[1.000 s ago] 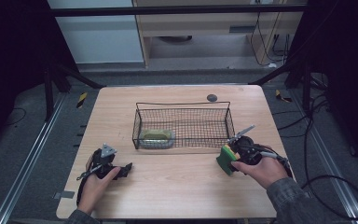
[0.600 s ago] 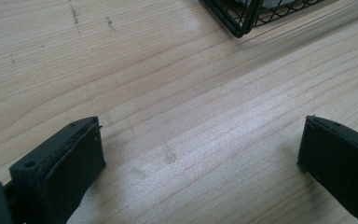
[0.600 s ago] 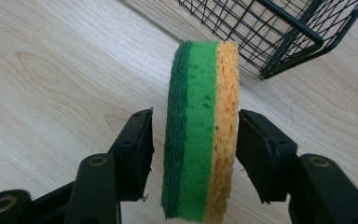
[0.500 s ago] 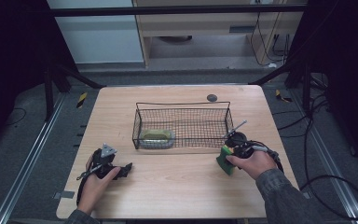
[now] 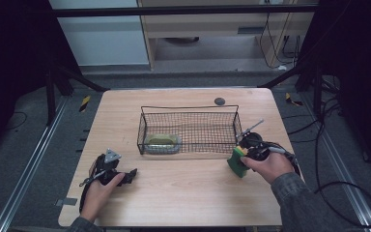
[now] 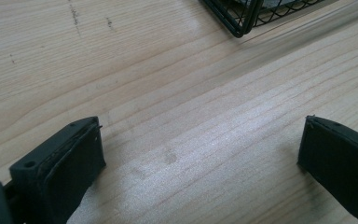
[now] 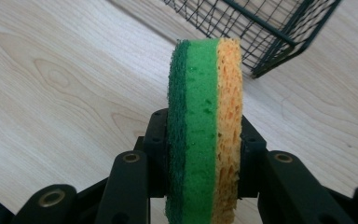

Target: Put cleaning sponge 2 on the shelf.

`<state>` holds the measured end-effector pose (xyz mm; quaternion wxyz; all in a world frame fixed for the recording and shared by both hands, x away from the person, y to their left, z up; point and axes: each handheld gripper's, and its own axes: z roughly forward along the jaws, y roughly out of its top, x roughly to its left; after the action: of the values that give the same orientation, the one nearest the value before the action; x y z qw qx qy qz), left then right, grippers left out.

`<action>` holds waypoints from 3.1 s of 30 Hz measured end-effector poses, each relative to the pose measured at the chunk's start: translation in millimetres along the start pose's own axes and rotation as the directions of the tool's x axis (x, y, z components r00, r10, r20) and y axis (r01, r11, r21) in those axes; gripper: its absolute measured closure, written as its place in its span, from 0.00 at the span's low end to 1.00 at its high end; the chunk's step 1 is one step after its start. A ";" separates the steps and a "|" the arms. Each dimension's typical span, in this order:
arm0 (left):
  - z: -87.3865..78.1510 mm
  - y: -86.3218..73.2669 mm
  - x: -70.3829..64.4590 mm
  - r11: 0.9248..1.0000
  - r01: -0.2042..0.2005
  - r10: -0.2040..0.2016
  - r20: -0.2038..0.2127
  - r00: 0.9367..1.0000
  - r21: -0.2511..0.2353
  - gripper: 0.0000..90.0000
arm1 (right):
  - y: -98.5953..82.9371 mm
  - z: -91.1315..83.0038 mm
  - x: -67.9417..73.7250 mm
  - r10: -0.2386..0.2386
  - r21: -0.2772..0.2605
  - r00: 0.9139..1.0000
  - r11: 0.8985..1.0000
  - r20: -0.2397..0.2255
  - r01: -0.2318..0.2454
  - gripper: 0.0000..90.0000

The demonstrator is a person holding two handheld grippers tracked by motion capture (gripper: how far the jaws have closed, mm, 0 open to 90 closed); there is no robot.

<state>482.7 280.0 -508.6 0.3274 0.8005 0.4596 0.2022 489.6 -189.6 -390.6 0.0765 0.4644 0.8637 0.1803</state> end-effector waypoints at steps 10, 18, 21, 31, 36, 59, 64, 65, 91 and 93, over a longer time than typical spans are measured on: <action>0.2 -0.1 -0.4 1.000 0.006 -0.006 0.000 1.000 -0.002 0.00 | 6.4 -38.8 -4.7 0.012 -0.069 1.000 0.998 -0.006 -0.012 0.72; 0.1 0.0 -0.2 1.000 0.003 -0.003 0.000 1.000 -0.001 0.00 | 30.8 -79.1 -14.7 0.054 -0.155 0.998 0.987 0.011 -0.051 0.72; 0.0 0.1 -0.2 1.000 0.002 -0.002 0.000 1.000 0.000 0.00 | 42.5 -90.8 -18.4 0.061 -0.180 0.998 0.982 0.013 -0.058 0.72; 0.2 0.1 -0.3 1.000 0.005 -0.005 0.000 1.000 -0.002 0.00 | 77.8 -91.2 -32.0 0.101 -0.212 0.993 0.974 0.068 -0.085 0.72; 0.0 0.2 0.0 1.000 0.001 -0.001 0.001 1.000 0.001 0.00 | 88.0 -82.1 -37.6 0.125 -0.216 0.988 0.971 0.085 -0.105 0.72; 0.6 0.6 0.4 1.000 -0.002 0.002 0.004 1.000 0.000 0.00 | 109.7 -54.4 -37.7 0.105 -0.191 0.987 0.978 0.119 -0.081 0.72; 0.6 0.7 0.5 1.000 -0.002 0.002 0.005 1.000 -0.001 0.00 | 110.1 -46.0 -41.1 0.100 -0.165 0.986 0.983 0.135 -0.077 0.72; 0.7 0.7 0.5 1.000 -0.003 0.003 0.005 1.000 0.000 0.00 | 110.3 -44.3 -41.6 0.101 -0.161 0.985 0.984 0.140 -0.078 0.72; 1.0 0.9 1.1 1.000 -0.008 0.008 0.011 1.000 -0.001 0.00 | 114.6 7.9 -51.1 0.078 -0.089 0.990 0.994 0.117 -0.068 0.72; 1.0 0.9 1.1 1.000 -0.008 0.008 0.011 1.000 -0.001 0.00 | 114.4 9.9 -51.2 0.078 -0.082 0.990 0.994 0.117 -0.069 0.72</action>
<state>484.5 280.3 -508.6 0.3295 0.8032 0.4546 0.1992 609.7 -172.0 -357.8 0.1397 0.5027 0.8321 0.1882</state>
